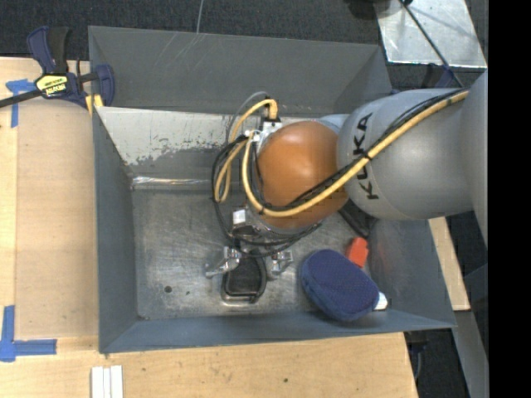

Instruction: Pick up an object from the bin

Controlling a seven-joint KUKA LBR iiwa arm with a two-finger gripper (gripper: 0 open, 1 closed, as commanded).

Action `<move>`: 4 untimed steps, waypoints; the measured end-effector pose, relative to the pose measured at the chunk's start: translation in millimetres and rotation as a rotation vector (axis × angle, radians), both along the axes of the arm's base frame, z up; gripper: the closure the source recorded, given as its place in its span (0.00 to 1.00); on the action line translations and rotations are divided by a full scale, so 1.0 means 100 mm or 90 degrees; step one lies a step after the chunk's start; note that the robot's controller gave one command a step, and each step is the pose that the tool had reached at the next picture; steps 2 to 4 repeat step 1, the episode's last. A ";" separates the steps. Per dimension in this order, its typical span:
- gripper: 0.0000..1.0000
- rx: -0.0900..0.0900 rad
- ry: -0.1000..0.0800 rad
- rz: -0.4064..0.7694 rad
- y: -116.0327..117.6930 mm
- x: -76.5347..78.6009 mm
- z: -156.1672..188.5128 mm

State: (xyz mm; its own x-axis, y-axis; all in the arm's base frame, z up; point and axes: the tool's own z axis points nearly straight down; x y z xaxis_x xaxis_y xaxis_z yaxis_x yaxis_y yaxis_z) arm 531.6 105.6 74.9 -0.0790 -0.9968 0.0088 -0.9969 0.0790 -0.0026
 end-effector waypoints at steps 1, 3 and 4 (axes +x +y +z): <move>1.00 0.007 -0.001 -0.002 0.00 0.01 0.62; 1.00 0.007 -0.001 -0.002 0.00 0.01 0.62; 1.00 0.007 -0.001 -0.002 0.00 0.01 0.62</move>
Offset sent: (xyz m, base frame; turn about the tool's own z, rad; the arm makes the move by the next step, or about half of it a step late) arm -0.0001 0.0000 0.0606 0.0000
